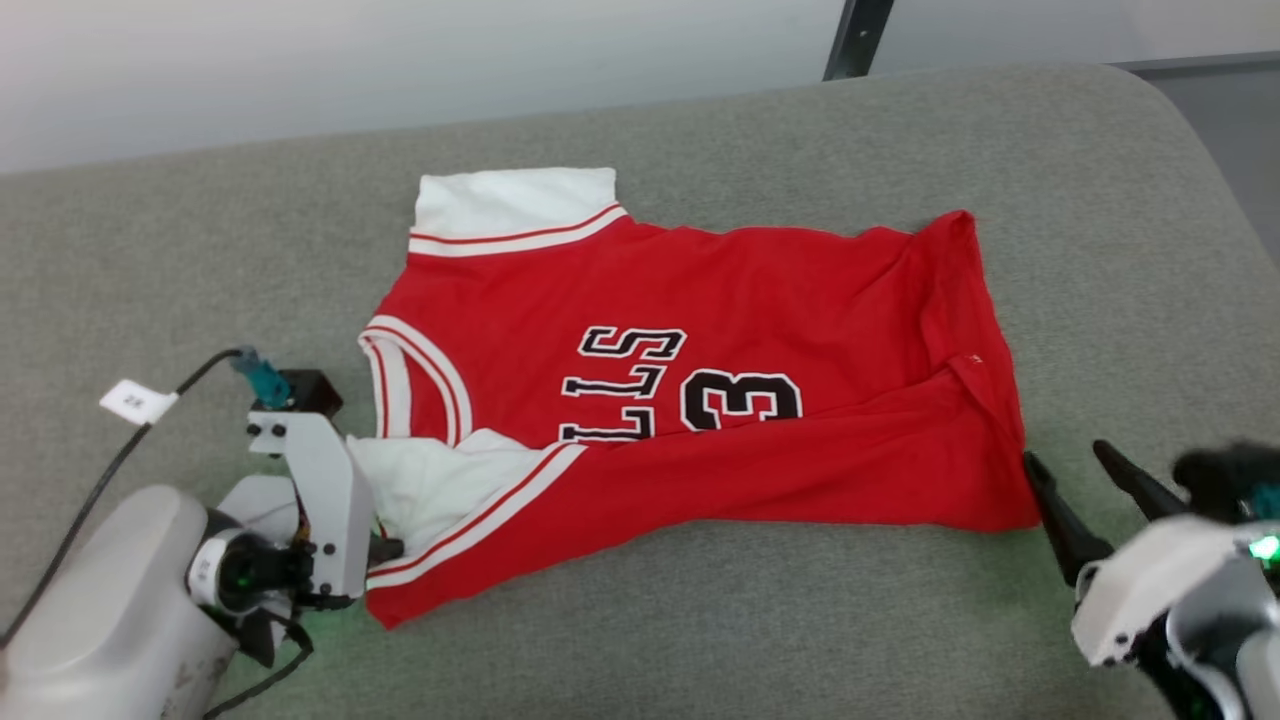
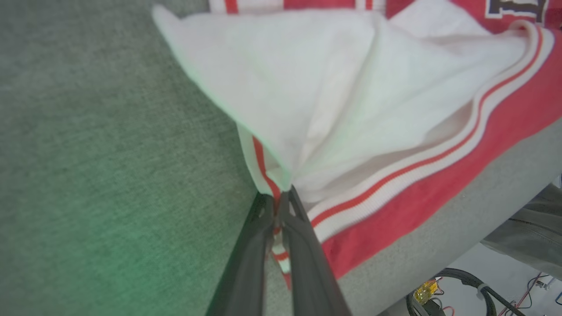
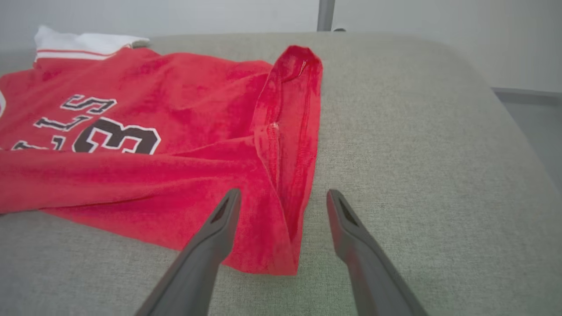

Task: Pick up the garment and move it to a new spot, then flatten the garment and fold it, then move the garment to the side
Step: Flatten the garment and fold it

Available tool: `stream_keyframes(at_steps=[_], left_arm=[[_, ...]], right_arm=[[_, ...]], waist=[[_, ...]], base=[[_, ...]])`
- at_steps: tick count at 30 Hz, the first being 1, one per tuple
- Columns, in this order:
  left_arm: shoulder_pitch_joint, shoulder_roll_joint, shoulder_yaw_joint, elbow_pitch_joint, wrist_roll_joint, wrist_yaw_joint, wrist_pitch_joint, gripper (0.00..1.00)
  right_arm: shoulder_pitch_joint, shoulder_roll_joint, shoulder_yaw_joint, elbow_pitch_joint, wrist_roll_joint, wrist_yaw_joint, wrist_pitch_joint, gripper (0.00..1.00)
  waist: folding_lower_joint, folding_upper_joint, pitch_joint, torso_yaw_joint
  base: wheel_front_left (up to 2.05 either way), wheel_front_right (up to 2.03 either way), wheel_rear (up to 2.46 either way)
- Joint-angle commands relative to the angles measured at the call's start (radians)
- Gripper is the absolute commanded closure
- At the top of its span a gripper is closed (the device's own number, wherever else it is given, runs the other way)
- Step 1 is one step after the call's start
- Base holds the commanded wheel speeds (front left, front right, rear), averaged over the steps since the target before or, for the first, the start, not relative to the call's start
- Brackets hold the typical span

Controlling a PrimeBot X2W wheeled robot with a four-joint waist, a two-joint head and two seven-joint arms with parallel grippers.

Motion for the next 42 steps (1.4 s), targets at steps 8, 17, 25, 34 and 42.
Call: stream_keyframes(at_steps=[8, 17, 25, 34, 42], left_arm=[[-0.026, -0.055, -0.038, 0.061, 0.019, -0.025, -0.020, 1.00], [-0.076, -0.085, -0.053, 0.097, 0.026, -0.050, -0.039, 1.00], [-0.104, -0.104, -0.062, 0.133, 0.022, -0.064, -0.057, 1.00], [-0.120, -0.097, -0.067, 0.172, 0.014, -0.082, -0.083, 1.00], [-0.161, -0.059, -0.078, 0.155, 0.014, -0.093, -0.048, 1.00]], right_arm=[[-0.171, -0.051, 0.054, 0.107, 0.092, -0.001, 0.372, 0.00], [-0.330, -0.029, 0.116, 0.261, 0.071, -0.001, 0.672, 0.00], [-0.383, 0.034, 0.132, 0.376, 0.048, -0.001, 0.747, 0.68], [-0.407, -0.013, 0.144, 0.397, 0.096, -0.001, 0.736, 1.00], [-0.422, -0.076, 0.163, 0.356, 0.151, -0.001, 0.760, 1.00]], waist=[[0.0000, 0.0000, 0.018, 0.041], [0.0000, 0.0000, 0.045, 0.076], [0.0000, 0.0000, 0.058, 0.097], [0.0000, 0.0000, 0.036, 0.111], [0.0000, 0.0000, 0.001, 0.115]], base=[[0.00, 0.00, 0.00], [0.00, 0.00, 0.00], [0.00, 0.00, 0.00], [0.00, 0.00, 0.00], [0.00, 0.00, 0.00]])
